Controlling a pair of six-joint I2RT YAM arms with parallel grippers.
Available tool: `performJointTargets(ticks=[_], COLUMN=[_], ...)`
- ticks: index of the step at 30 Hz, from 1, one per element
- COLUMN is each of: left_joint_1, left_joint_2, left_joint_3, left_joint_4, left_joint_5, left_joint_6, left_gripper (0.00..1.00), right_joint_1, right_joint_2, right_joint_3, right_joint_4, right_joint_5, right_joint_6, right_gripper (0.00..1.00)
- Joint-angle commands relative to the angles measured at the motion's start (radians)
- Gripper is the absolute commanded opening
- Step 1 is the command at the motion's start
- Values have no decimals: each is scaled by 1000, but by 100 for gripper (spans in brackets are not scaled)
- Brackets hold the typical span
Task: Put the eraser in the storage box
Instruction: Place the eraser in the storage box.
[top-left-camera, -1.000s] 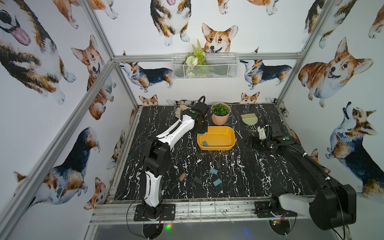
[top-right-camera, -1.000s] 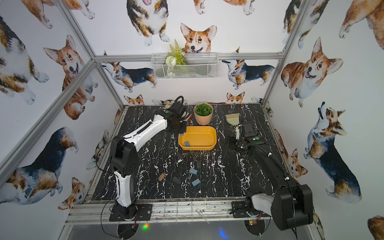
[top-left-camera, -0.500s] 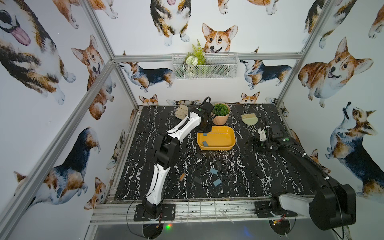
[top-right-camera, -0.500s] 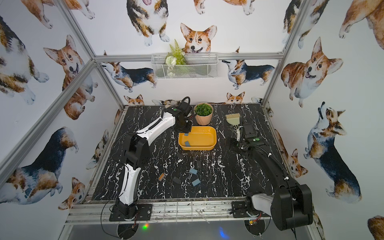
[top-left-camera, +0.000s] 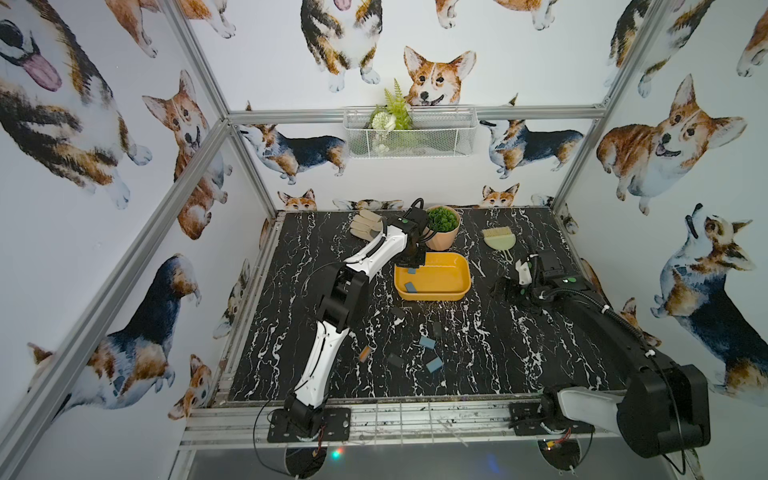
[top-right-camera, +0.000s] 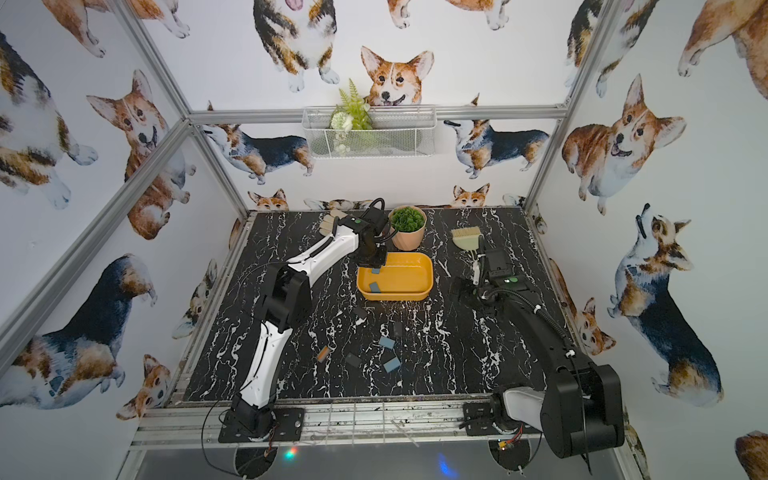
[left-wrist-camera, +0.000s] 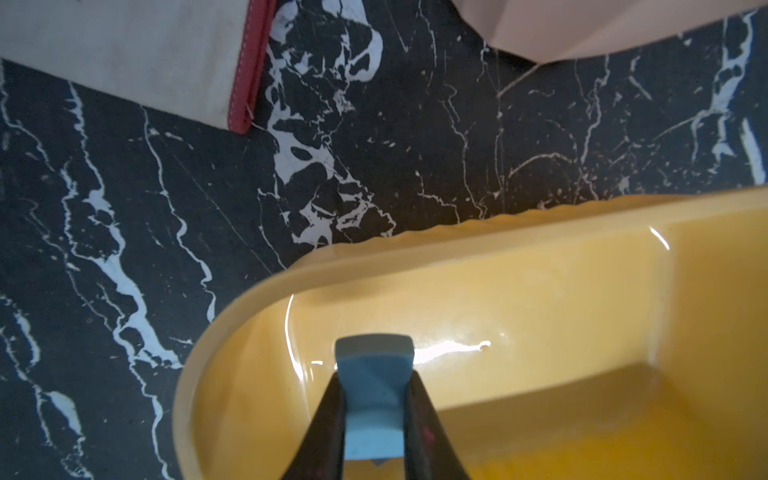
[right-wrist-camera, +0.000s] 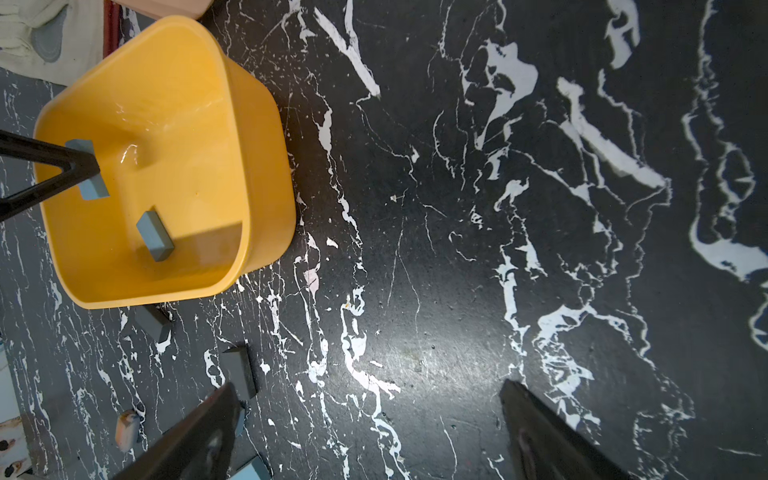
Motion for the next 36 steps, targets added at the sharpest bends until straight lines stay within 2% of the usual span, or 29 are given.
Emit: performJointTargets(ticks=[1,15,30,36], left_joint_1=[3,7,9,11], left_joint_2=[23,62,94,105], left_joint_3=[23,36,30,24], left_joint_4=[-29,-34,-23,-13], left_joint_5=[-17,-91,-120,-118], left_joint_6=[-14,-62,-89,-91], left_gripper=[20,22,22,25], right_joint_1=[0,0,0,1], right_joint_2=[2,14,16,21], right_joint_3=[-5,-19,-28,-31], right_joint_4=[17,34,39,41], right_joint_5=[-7,-26,-31,-33], right_joint_6=[20,32,34,36], right_gripper=[100,100,100,100])
